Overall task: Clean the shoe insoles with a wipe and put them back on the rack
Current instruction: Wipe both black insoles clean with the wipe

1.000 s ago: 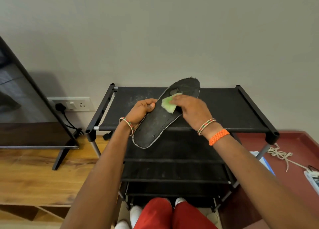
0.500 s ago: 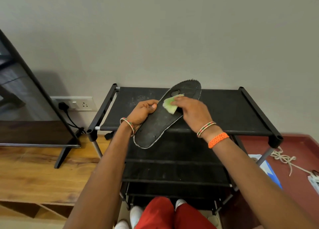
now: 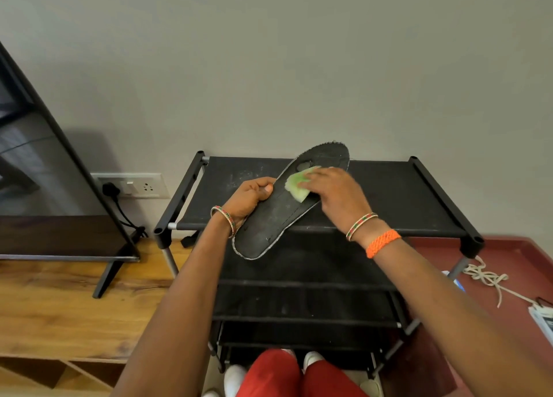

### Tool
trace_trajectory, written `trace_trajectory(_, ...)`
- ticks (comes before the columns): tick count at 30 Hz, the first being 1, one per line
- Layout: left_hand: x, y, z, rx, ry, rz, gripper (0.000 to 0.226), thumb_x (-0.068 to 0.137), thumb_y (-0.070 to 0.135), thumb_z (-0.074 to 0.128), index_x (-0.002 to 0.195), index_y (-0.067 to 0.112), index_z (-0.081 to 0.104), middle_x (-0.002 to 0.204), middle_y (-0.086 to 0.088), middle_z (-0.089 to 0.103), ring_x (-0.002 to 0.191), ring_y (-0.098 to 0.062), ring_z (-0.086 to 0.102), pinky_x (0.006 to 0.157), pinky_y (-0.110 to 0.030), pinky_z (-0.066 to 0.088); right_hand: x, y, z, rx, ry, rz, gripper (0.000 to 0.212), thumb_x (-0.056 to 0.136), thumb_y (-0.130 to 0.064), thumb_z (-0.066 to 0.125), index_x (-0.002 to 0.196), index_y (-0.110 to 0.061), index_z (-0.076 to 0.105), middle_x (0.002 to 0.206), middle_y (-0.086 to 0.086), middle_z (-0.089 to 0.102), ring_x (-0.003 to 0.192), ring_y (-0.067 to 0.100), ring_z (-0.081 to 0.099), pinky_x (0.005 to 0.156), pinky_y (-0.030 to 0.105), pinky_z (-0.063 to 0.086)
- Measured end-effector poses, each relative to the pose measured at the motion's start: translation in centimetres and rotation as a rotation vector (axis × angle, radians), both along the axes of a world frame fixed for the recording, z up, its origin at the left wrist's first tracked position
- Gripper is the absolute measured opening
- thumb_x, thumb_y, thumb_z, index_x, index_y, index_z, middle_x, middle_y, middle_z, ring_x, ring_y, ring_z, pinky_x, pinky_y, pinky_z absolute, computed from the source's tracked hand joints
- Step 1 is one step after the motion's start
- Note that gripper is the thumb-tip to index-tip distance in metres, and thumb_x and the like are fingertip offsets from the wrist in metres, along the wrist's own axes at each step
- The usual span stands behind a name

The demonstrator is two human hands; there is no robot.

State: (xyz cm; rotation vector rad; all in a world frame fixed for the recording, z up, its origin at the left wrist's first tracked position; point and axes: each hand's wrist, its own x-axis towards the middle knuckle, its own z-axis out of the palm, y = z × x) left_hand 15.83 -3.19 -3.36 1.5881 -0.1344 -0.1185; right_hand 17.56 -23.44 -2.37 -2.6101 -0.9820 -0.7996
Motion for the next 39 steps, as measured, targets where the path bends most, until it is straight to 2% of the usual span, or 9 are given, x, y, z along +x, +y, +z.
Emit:
trace_trajectory(5, 0.2, 0.2, -0.2, -0.013, 0.023, -0.011, 0.027, 0.100, 0.004, 0.036, 0.109, 0.008, 0.061, 0.080, 0.003, 0.073, 0.073, -0.009, 0.069, 0.067, -0.023, 0.057, -1.7, 0.6, 0.1, 0.100, 0.096, -0.104, 0.048, 0.081, 0.011, 0.052, 0.118, -0.016, 0.065, 0.125, 0.005, 0.062, 0.122, 0.026, 0.051, 0.106, 0.036, 0.033)
trace_trajectory(13, 0.0, 0.3, 0.4, -0.185, 0.040, 0.026, 0.028, 0.099, 0.006, 0.034, 0.107, 0.009, 0.061, 0.096, -0.007, 0.069, 0.086, -0.017, 0.066, 0.079, -0.028, 0.055, -4.5, 2.7, -2.0, -0.258, -0.106, 0.352, 0.054, 0.052, 0.008, 0.079, 0.099, -0.018, 0.073, 0.108, 0.004, 0.070, 0.106, 0.024, 0.064, 0.092, 0.040, 0.048)
trace_trajectory(20, -1.3, -1.2, 1.6, -0.592, 0.145, 0.040, 0.047, 0.094, 0.034, 0.042, 0.123, 0.001, 0.057, 0.109, -0.014, 0.067, 0.099, -0.024, 0.065, 0.090, -0.034, 0.052, -3.2, 1.9, 1.3, 0.107, -0.074, 0.064, 0.049, 0.061, 0.018, 0.066, 0.099, -0.012, 0.073, 0.109, 0.008, 0.070, 0.107, 0.026, 0.063, 0.098, 0.037, 0.042)
trace_trajectory(23, -2.0, -3.0, 2.2, -0.642, 0.077, 0.041, 0.058, 0.100, 0.042, 0.031, 0.093, 0.001, 0.071, 0.089, -0.012, 0.072, 0.076, -0.017, 0.071, 0.068, -0.025, 0.058, -5.2, 3.2, 0.5, 0.172, -0.001, 0.095, 0.040, 0.073, 0.009, 0.063, 0.108, -0.011, 0.070, 0.116, 0.009, 0.066, 0.114, 0.026, 0.060, 0.100, 0.033, 0.036)
trace_trajectory(25, -2.4, -4.0, 2.4, -0.694, 0.063, 0.089, 0.059, 0.099, 0.050, 0.029, 0.107, 0.002, 0.062, 0.102, -0.011, 0.068, 0.080, -0.016, 0.071, 0.071, -0.026, 0.058, -6.8, 3.7, -0.2, 0.190, 0.085, 0.087, 0.039, 0.081, -0.001, 0.055, 0.118, -0.010, 0.064, 0.126, 0.010, 0.061, 0.123, 0.025, 0.053, 0.104, 0.032, 0.030)
trace_trajectory(27, -2.9, -4.8, 2.4, -0.805, 0.181, 0.054, 0.076, 0.092, 0.065, 0.030, 0.133, 0.003, 0.047, 0.135, -0.018, 0.051, 0.118, -0.029, 0.057, 0.100, -0.044, 0.046, -8.2, 3.9, -0.4, 0.173, 0.176, 0.091, 0.043, 0.087, -0.013, 0.047, 0.129, -0.008, 0.055, 0.135, 0.011, 0.053, 0.131, 0.022, 0.043, 0.112, 0.030, 0.023)
trace_trajectory(29, -2.8, -4.7, 1.9, -0.961, 0.181, -0.007, 0.083, 0.090, 0.066, 0.031, 0.144, 0.004, 0.033, 0.148, -0.019, 0.036, 0.132, -0.034, 0.041, 0.109, -0.051, 0.032, -9.5, 3.8, -0.3, 0.099, 0.247, 0.112, 0.051, 0.092, -0.030, 0.037, 0.138, -0.009, 0.044, 0.144, 0.010, 0.043, 0.138, 0.019, 0.032, 0.115, 0.027, 0.015)
trace_trajectory(35, -3.1, -7.0, 1.1, -0.980, 0.211, -0.151, 0.076, 0.093, 0.059, 0.030, 0.139, 0.000, 0.038, 0.137, -0.023, 0.047, 0.122, -0.032, 0.051, 0.104, -0.043, 0.040, -6.6, 3.4, 1.9, -0.006, 0.164, -0.117, 0.069, 0.090, -0.048, 0.005, 0.147, -0.015, 0.025, 0.154, 0.005, 0.025, 0.144, 0.016, 0.014, 0.119, 0.034, 0.003)
trace_trajectory(39, -2.6, -6.5, 1.9, -0.981, 0.191, -0.135, 0.078, 0.092, 0.059, 0.033, 0.146, 0.003, 0.029, 0.139, -0.020, 0.044, 0.125, -0.031, 0.048, 0.111, -0.041, 0.030, -8.5, 3.2, 1.8, -0.094, 0.124, 0.009, 0.065, 0.095, -0.047, 0.012, 0.144, -0.011, 0.034, 0.150, 0.007, 0.035, 0.142, 0.019, 0.024, 0.118, 0.040, 0.006)
